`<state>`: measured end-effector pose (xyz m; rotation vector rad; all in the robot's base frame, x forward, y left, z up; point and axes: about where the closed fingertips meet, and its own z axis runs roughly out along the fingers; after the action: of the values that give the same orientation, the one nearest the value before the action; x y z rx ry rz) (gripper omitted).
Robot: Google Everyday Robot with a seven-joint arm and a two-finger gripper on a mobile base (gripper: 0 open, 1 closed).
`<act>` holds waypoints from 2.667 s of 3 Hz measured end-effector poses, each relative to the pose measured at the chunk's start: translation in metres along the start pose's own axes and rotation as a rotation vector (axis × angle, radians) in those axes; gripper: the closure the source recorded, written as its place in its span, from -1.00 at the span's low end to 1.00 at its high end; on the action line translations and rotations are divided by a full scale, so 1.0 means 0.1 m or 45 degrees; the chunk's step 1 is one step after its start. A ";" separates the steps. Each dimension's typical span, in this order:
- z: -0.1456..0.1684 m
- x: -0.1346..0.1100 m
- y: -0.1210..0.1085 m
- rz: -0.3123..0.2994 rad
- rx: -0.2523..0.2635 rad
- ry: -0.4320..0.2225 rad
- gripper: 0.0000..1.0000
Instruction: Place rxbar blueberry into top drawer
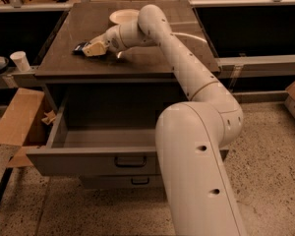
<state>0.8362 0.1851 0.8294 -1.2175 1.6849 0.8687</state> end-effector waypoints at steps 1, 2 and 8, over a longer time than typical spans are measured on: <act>0.00 0.00 0.00 0.001 -0.001 -0.001 0.72; -0.13 -0.16 0.07 -0.072 0.000 -0.061 1.00; -1.17 0.15 1.43 -0.338 -0.129 -0.100 1.00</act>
Offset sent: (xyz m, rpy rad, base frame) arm -0.0301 -0.0198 0.0565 0.0875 -0.1792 0.0406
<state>0.6688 0.1156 0.8688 -1.4197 1.3923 0.8341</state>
